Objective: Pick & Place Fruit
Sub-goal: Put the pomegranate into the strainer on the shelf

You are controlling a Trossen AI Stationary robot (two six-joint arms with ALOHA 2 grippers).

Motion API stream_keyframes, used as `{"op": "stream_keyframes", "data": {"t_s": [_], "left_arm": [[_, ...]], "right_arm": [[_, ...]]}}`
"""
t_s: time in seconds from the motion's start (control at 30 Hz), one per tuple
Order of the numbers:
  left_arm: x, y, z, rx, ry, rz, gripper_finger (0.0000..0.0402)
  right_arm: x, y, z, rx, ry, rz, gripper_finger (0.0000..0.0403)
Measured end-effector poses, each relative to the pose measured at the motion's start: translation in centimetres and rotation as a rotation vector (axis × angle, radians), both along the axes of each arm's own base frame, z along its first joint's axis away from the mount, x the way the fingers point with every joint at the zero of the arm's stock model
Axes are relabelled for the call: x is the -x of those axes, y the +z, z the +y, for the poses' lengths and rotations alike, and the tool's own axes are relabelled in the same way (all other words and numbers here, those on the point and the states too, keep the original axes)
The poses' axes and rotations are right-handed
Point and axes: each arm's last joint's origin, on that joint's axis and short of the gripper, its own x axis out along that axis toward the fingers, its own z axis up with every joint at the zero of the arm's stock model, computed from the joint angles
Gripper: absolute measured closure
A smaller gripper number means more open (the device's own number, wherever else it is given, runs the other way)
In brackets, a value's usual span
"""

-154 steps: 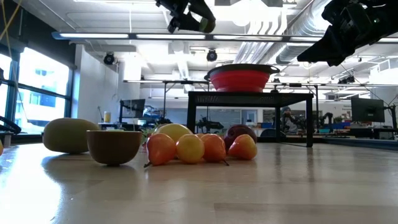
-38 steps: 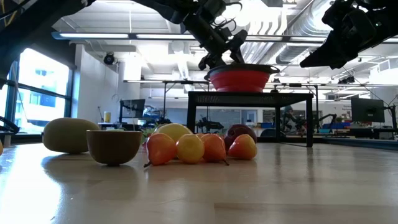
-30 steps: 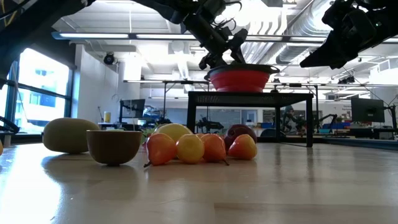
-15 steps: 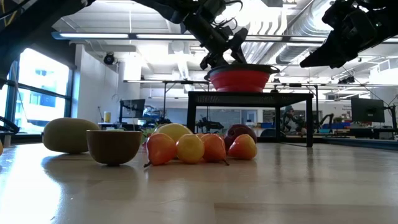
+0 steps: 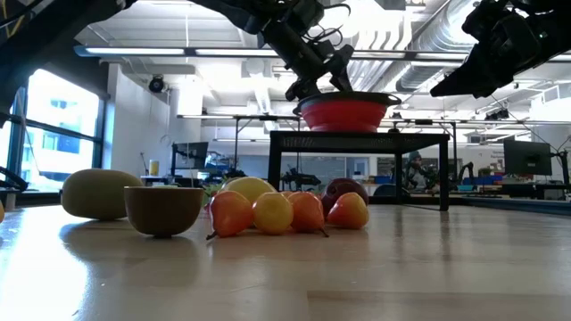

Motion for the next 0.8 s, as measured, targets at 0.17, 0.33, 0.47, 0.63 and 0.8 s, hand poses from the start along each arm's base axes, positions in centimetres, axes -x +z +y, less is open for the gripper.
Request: {"op": "stream_keyframes", "data": {"t_s": [0.17, 0.33, 0.47, 0.63, 0.8], "left_arm": [[0.00, 0.00, 0.00, -0.006, -0.004, 0.003, 0.0065], [0.00, 0.00, 0.00, -0.007, -0.003, 0.003, 0.0065], [0.00, 0.00, 0.00, -0.007, -0.002, 0.003, 0.0065], [0.00, 0.00, 0.01, -0.007, -0.002, 0.003, 0.0064], [0.00, 0.00, 0.01, -0.007, -0.002, 0.003, 0.0064]], "right_arm": [[0.00, 0.00, 0.00, 0.000, 0.000, 0.000, 0.0400], [0.00, -0.01, 0.00, 0.000, 0.000, 0.000, 0.0400], [0.00, 0.00, 0.00, 0.000, 0.000, 0.000, 0.0400], [0.00, 0.00, 0.00, 0.000, 0.000, 0.000, 0.0400], [0.00, 0.00, 0.00, -0.001, 0.000, -0.001, 0.0400]]}}
